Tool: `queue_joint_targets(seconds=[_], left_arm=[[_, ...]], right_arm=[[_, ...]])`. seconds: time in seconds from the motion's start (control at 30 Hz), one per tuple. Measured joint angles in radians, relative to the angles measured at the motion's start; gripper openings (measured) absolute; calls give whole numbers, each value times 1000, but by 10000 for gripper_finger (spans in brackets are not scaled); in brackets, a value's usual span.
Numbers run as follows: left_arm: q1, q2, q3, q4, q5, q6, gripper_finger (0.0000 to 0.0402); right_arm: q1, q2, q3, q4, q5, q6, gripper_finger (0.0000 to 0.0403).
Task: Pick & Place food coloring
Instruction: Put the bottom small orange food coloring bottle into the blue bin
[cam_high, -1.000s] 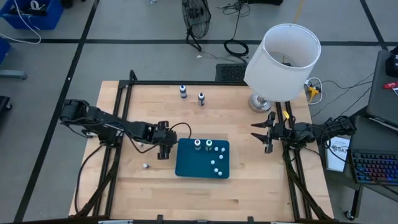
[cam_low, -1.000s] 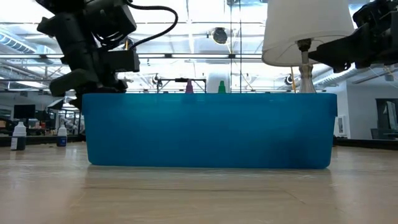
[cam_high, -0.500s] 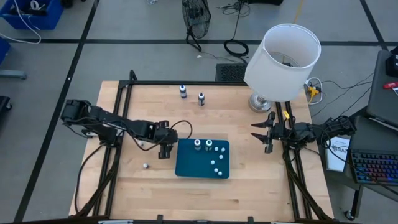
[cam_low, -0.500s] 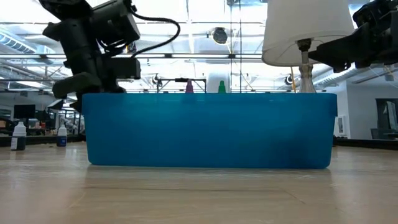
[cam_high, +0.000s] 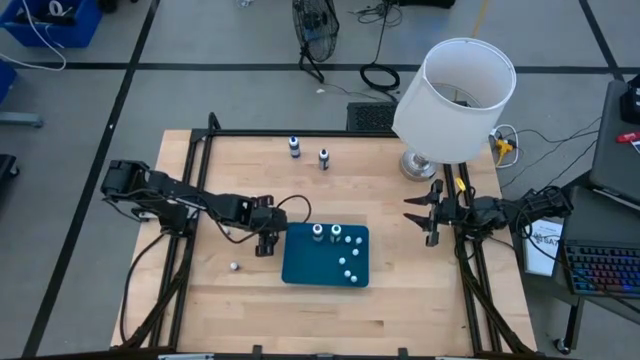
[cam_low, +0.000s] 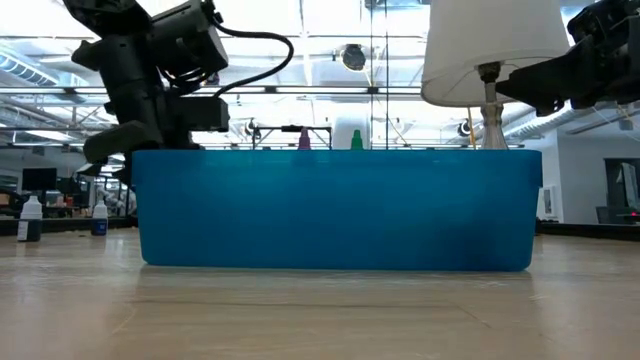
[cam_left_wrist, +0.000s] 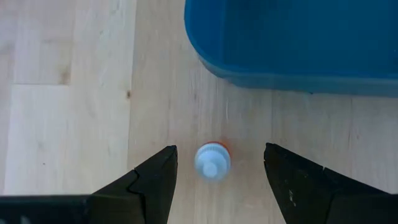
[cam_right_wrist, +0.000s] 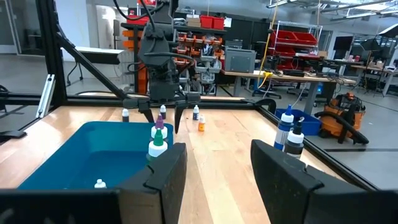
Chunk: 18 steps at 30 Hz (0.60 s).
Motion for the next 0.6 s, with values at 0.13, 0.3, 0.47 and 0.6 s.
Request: queue_joint_targets(seconds=[0.13, 0.3, 0.47, 0.6], left_arm=[[0, 0, 0, 1, 0, 0, 226], [0, 0, 0, 3, 0, -1, 162], [0, 0, 0, 7, 0, -7, 101], [0, 0, 0, 8, 1, -28, 73]], right_arm=[[0, 0, 0, 0, 0, 0, 167], [0, 0, 0, 0, 0, 0, 167], [0, 0, 0, 0, 0, 0, 167], [0, 0, 0, 0, 0, 0, 167]])
